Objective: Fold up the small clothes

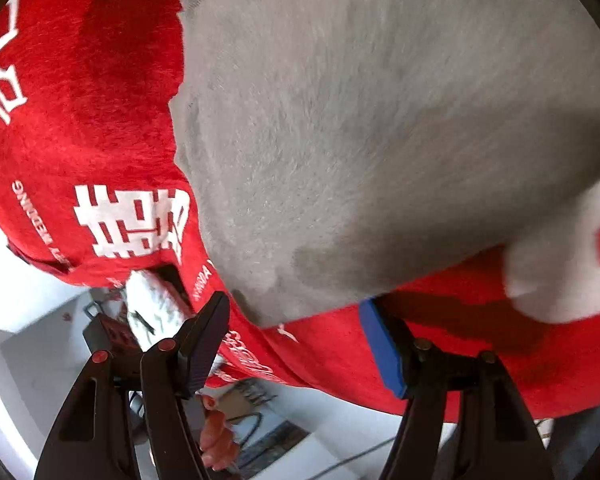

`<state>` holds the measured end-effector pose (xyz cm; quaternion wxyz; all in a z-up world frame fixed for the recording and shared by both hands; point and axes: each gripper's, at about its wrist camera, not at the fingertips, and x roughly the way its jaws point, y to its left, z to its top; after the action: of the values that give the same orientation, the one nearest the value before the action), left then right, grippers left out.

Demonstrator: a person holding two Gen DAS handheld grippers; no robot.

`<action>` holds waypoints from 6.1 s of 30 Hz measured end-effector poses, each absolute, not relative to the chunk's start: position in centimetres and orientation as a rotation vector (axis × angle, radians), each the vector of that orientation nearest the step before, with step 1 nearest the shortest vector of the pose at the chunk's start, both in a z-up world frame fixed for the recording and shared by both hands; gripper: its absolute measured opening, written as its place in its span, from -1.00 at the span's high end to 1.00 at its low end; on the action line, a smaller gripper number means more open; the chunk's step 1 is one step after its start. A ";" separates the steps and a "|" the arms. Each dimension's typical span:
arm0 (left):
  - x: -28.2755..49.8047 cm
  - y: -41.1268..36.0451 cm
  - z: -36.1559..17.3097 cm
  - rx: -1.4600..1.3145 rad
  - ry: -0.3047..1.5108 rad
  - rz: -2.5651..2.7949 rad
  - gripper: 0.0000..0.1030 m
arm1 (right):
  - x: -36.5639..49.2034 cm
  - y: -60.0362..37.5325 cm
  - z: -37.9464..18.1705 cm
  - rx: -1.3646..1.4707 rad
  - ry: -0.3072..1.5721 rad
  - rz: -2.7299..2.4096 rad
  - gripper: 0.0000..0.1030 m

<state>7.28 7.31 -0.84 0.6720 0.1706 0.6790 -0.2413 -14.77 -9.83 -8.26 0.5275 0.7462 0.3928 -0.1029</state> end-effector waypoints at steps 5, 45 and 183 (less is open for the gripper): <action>8.9 8.2 -1.3 0.187 1.613 -0.582 -0.98 | -13.3 -9.3 -9.2 1.870 0.823 -0.252 -0.38; 10.6 -4.7 -4.2 0.083 1.708 -0.867 -0.62 | -11.2 -12.1 -3.8 1.389 1.261 -0.078 -0.16; -6.1 -14.3 1.2 0.704 1.370 -0.873 -1.00 | -27.9 -29.2 -0.1 1.133 1.246 -0.414 0.86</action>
<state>-6.07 -14.30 1.24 0.6331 0.3078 0.5990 -0.3818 -27.90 -29.18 -0.12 0.6470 0.4982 0.5478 -0.1820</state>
